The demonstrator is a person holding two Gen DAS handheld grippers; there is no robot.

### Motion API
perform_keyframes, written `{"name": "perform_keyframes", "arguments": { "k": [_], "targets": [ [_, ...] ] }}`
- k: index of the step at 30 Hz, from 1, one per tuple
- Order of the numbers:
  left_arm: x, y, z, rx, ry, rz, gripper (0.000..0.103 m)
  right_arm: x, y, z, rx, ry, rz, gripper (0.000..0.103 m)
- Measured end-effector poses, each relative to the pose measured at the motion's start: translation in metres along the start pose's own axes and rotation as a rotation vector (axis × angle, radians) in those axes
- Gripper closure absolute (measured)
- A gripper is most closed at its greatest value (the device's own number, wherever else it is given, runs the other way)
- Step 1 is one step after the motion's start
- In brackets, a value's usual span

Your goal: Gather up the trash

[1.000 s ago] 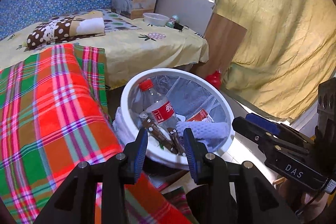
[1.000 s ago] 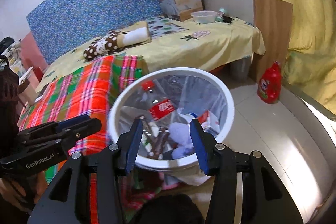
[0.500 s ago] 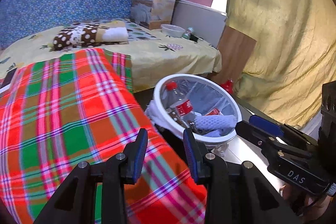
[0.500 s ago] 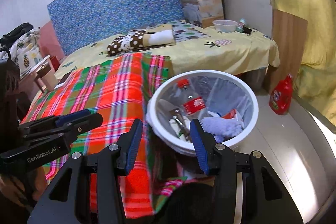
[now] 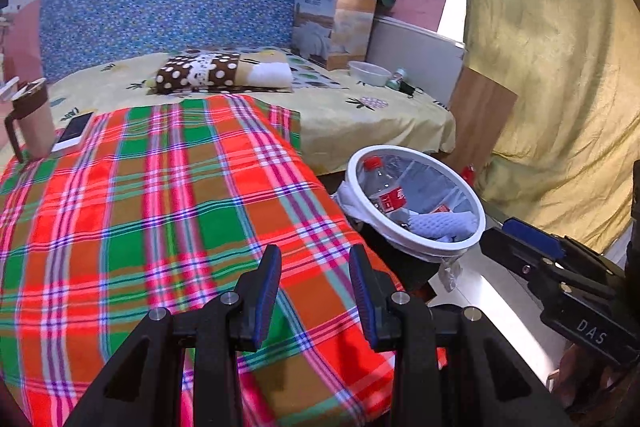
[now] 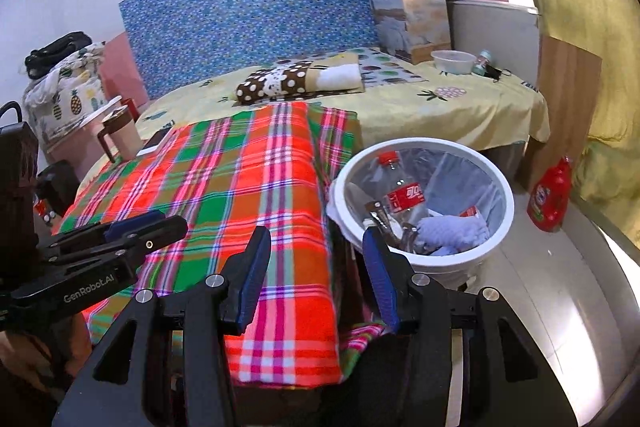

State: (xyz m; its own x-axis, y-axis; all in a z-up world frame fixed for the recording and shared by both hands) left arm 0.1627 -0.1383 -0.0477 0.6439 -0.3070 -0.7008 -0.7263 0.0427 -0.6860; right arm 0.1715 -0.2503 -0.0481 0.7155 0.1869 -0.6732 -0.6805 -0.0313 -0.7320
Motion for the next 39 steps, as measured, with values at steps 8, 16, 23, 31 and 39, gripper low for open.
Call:
{"name": "perform_keyframes", "arguments": {
  "k": [8,16,23,31,39],
  "targets": [
    [-0.017,0.010,0.007,-0.016,-0.011,-0.020,0.068,-0.001,0.007,0.011,-0.020,-0.006,0.002,0.053],
    [-0.018,0.012,0.009,-0.024,-0.015,-0.020,0.068,0.000,0.010,0.013,-0.022,-0.009,0.008,0.053],
    [-0.016,0.013,0.010,-0.024,-0.019,-0.015,0.068,0.000,0.010,0.014,-0.021,-0.008,0.010,0.053],
    [-0.015,0.013,0.011,-0.024,-0.019,-0.013,0.068,0.000,0.011,0.014,-0.021,-0.008,0.010,0.053],
    [-0.015,0.015,0.011,-0.025,-0.017,-0.012,0.068,0.000,0.011,0.014,-0.021,-0.008,0.009,0.053]
  ]
}}
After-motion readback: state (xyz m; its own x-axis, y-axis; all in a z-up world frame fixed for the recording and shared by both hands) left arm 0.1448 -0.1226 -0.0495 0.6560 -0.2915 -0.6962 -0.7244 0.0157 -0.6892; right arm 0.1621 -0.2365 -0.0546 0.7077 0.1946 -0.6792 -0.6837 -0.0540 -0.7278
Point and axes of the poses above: each gripper's, at about its wrist camera, not at the fingertips, and x roughly the way its jaws point, z to its left, y to its underside, the point moved 10 cm from there along x, roughly the way its jaws point, and after that the axes turned 6 degrees about z, right-handed, at the moved point
